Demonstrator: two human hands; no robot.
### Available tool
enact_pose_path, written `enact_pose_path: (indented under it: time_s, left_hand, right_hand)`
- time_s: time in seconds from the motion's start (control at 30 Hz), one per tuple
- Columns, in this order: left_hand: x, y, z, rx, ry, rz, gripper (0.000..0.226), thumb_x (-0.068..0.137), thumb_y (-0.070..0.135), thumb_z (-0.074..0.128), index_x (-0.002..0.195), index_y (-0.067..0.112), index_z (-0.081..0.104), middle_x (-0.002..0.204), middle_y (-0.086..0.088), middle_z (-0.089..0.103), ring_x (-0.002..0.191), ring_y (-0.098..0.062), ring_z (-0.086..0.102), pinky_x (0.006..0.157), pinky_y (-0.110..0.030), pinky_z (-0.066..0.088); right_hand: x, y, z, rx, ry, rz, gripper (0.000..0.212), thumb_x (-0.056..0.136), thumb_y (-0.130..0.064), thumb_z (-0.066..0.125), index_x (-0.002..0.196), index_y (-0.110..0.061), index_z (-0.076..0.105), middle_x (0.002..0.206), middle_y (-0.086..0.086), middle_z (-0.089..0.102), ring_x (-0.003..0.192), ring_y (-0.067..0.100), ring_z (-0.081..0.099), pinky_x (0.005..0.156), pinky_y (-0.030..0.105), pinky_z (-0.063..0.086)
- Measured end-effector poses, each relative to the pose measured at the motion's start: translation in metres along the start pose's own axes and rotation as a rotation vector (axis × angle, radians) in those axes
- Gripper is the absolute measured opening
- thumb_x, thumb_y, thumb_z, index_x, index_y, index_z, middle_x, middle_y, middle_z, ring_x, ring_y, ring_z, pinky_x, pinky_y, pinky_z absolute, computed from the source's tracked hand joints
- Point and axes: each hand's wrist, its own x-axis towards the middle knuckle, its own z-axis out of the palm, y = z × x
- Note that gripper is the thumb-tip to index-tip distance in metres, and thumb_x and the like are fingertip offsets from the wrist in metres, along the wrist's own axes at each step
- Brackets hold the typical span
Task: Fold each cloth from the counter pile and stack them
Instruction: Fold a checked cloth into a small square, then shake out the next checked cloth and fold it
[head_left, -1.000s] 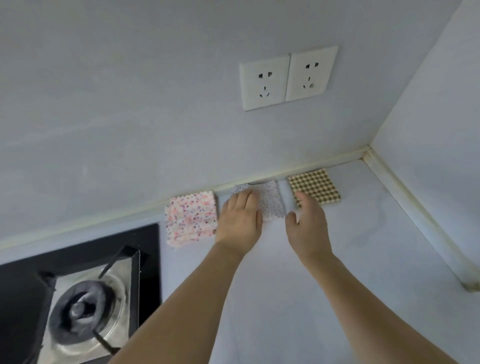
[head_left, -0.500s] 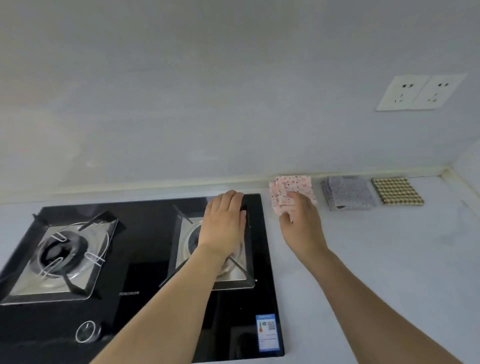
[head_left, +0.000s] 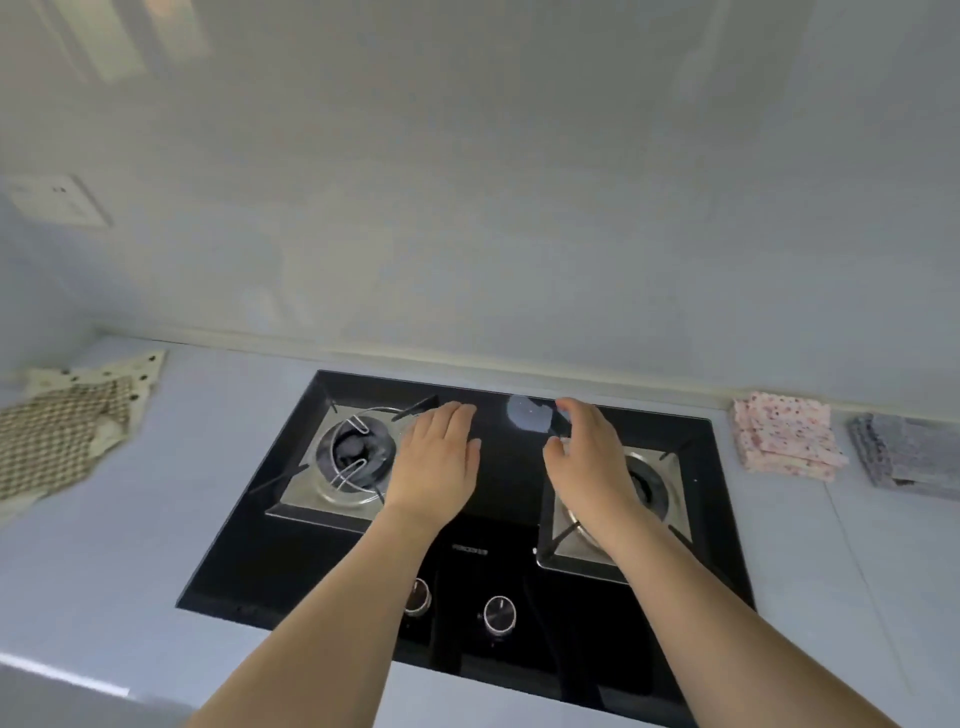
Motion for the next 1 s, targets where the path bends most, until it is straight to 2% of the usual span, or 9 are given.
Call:
enact_pose_path:
  time_s: [0.13,0.3,0.47,0.63,0.73,0.83,0.9,1.0]
  left_hand:
    - [-0.005,-0.079,-0.03,-0.04,0.063,-0.066,0.038,0.098,0.025,0.047,0.133,0.01,0.051,0.133,-0.006,0.056,0.125,-0.025,0.049,0.107,-0.04,0.037]
    - [-0.019,-0.201,-0.063,-0.038,0.024,-0.099,0.039,0.098,0.025,0.048,0.134,0.012,0.05,0.136,-0.005,0.053,0.124,-0.026,0.047,0.106,-0.038,0.035]
    - [-0.044,-0.313,-0.105,0.004,-0.005,-0.246,0.039,0.1,0.027,0.043,0.138,0.018,0.045,0.143,0.0,0.046,0.13,-0.022,0.042,0.111,-0.035,0.032]
    - [-0.064,-0.399,-0.129,-0.007,0.008,-0.35,0.036,0.096,0.019,0.049,0.131,0.014,0.052,0.134,-0.001,0.052,0.121,-0.025,0.049,0.1,-0.038,0.041]
    - [-0.081,-0.462,-0.142,-0.003,-0.04,-0.363,0.034,0.094,0.018,0.051,0.128,0.016,0.055,0.129,0.003,0.054,0.117,-0.023,0.05,0.097,-0.037,0.043]
    - [-0.094,-0.538,-0.152,-0.005,-0.06,-0.446,0.033,0.093,0.014,0.05,0.125,0.016,0.058,0.125,0.003,0.054,0.117,-0.022,0.049,0.095,-0.035,0.043]
    - [-0.102,-0.59,-0.15,-0.034,-0.145,-0.479,0.032,0.093,0.012,0.046,0.121,0.019,0.059,0.124,0.005,0.053,0.116,-0.02,0.049,0.092,-0.033,0.045]
    - [-0.112,-0.66,-0.13,-0.061,-0.271,-0.392,0.029,0.091,0.009,0.046,0.111,0.022,0.064,0.116,0.008,0.054,0.109,-0.016,0.053,0.086,-0.031,0.047]
  right_hand:
    - [0.006,-0.065,0.06,-0.019,-0.052,-0.06,0.048,0.092,-0.015,0.052,0.138,-0.018,0.041,0.141,-0.001,0.046,0.128,0.015,0.043,0.107,0.033,0.039]
    - [0.007,-0.156,0.144,0.044,-0.113,-0.064,0.048,0.094,-0.013,0.05,0.14,-0.019,0.04,0.142,0.0,0.043,0.126,0.016,0.047,0.107,0.036,0.041]
    - [0.012,-0.233,0.215,-0.009,-0.189,-0.125,0.044,0.094,-0.018,0.052,0.138,-0.022,0.043,0.142,-0.004,0.046,0.128,0.015,0.045,0.106,0.032,0.038]
    - [0.034,-0.288,0.276,-0.04,-0.229,-0.265,0.044,0.093,-0.015,0.049,0.137,-0.017,0.045,0.142,-0.002,0.045,0.131,0.015,0.042,0.109,0.031,0.032]
    - [0.034,-0.329,0.329,-0.03,-0.293,-0.293,0.044,0.093,-0.014,0.047,0.137,-0.015,0.045,0.141,-0.001,0.045,0.129,0.016,0.042,0.109,0.03,0.032]
    - [0.033,-0.369,0.391,-0.027,-0.386,-0.347,0.042,0.095,-0.016,0.046,0.136,-0.017,0.045,0.139,-0.004,0.047,0.124,0.013,0.046,0.106,0.029,0.037]
    - [0.036,-0.392,0.436,-0.037,-0.419,-0.364,0.038,0.095,-0.017,0.046,0.133,-0.018,0.048,0.134,-0.005,0.049,0.121,0.011,0.047,0.103,0.027,0.039]
    - [0.044,-0.415,0.508,-0.051,-0.463,-0.395,0.032,0.094,-0.016,0.047,0.125,-0.018,0.053,0.126,-0.004,0.054,0.115,0.013,0.05,0.098,0.026,0.041]
